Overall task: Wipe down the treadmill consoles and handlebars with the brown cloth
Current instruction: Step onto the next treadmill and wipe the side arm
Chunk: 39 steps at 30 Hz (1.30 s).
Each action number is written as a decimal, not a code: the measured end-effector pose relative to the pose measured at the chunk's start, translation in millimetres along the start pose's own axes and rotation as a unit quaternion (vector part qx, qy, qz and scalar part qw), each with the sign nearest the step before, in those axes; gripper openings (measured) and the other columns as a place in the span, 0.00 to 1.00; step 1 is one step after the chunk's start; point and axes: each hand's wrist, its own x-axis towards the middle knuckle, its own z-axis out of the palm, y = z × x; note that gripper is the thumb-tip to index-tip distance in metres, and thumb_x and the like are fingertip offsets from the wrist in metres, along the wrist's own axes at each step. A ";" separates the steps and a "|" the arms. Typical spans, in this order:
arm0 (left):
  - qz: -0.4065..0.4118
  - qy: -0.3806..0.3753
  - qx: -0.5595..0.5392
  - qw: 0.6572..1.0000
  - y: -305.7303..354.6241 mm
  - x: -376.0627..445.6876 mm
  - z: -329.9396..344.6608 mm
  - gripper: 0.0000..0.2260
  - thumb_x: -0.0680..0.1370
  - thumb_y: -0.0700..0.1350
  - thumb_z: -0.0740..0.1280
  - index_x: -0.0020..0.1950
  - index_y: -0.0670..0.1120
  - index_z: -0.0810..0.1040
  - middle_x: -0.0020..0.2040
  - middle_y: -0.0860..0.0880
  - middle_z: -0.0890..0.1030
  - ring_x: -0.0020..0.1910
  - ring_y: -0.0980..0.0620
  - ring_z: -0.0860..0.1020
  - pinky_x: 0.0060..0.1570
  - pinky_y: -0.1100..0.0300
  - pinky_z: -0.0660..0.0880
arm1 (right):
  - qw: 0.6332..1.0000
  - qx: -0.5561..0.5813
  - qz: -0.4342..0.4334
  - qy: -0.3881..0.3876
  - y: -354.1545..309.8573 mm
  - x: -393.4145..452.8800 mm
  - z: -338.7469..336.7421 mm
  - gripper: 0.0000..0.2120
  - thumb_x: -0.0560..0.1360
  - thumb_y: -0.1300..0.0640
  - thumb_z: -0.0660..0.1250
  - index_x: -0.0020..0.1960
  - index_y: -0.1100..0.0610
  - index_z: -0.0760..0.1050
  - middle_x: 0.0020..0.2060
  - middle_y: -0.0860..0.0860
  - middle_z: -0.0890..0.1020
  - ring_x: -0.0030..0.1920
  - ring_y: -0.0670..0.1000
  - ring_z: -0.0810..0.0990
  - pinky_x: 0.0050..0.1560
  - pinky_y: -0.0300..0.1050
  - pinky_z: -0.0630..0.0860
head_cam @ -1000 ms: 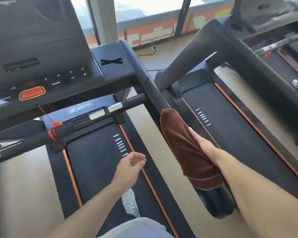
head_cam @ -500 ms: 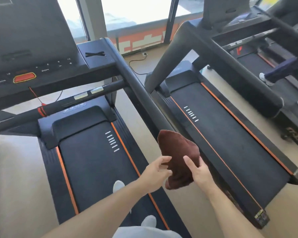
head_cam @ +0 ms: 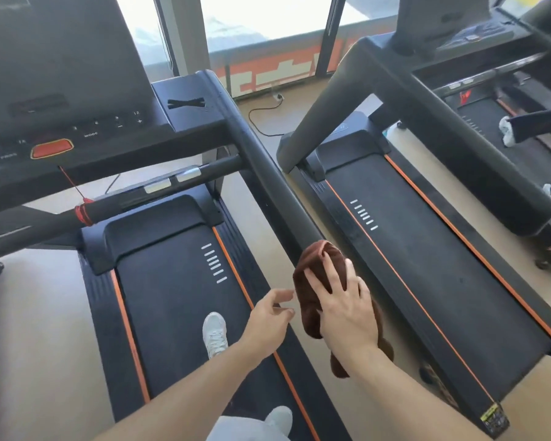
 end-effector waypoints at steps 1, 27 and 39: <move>-0.004 0.016 -0.010 1.000 1.7 7.3 -5.6 0.15 0.82 0.41 0.64 0.66 0.55 0.77 0.62 0.60 0.80 0.61 0.58 0.79 0.62 0.60 0.75 | 1.000 -0.015 -0.011 -0.006 -5.1 14.0 -4.6 0.39 0.71 0.55 0.78 0.79 0.48 0.67 0.81 0.59 0.61 0.77 0.71 0.62 0.73 0.69 0.65; -0.039 0.084 -0.016 0.996 48.4 135.0 -207.8 0.07 0.80 0.43 0.68 0.48 0.54 0.83 0.45 0.56 0.87 0.46 0.60 0.84 0.50 0.63 0.77 | 0.875 0.469 0.059 -0.109 -65.7 370.3 -71.7 0.25 0.85 0.42 0.59 0.80 0.42 0.63 0.78 0.39 0.64 0.77 0.42 0.63 0.80 0.44 0.55; -0.019 0.075 -0.014 0.997 21.0 40.0 -133.0 0.06 0.78 0.41 0.70 0.47 0.52 0.84 0.42 0.54 0.87 0.45 0.53 0.85 0.46 0.62 0.77 | 0.672 0.655 0.307 -0.160 54.3 154.8 12.3 0.43 0.56 0.20 0.73 0.57 0.50 0.86 0.58 0.48 0.86 0.62 0.50 0.81 0.74 0.51 0.68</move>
